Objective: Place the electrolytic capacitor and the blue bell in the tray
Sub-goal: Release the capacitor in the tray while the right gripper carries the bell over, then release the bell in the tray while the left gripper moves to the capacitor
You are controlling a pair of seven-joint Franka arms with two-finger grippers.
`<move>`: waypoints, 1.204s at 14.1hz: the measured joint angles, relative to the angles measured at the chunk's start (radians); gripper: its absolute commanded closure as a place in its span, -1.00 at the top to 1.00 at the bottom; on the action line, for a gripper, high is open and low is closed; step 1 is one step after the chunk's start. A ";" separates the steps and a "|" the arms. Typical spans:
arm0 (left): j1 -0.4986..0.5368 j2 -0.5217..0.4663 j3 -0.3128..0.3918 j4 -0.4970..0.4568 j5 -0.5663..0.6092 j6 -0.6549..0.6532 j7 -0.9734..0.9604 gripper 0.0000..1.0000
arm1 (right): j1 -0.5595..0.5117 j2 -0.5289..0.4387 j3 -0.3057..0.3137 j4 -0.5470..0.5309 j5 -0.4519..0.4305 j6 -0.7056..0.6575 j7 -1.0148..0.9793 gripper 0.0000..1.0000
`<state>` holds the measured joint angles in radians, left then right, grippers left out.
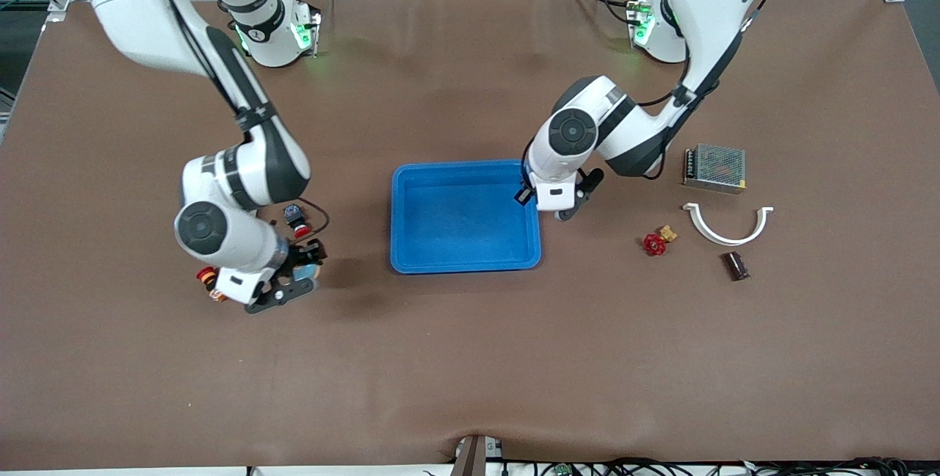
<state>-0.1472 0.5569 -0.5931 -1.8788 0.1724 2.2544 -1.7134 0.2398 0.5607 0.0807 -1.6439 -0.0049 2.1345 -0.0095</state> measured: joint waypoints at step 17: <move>-0.056 0.156 0.038 0.063 0.060 0.103 -0.363 1.00 | 0.341 -0.002 0.000 -0.118 0.001 0.134 0.564 -0.14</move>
<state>-0.2031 0.7127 -0.5552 -1.8162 0.2325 2.3575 -2.0765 0.5804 0.5587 0.0802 -1.7621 -0.0035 2.2686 0.5540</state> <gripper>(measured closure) 0.304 0.313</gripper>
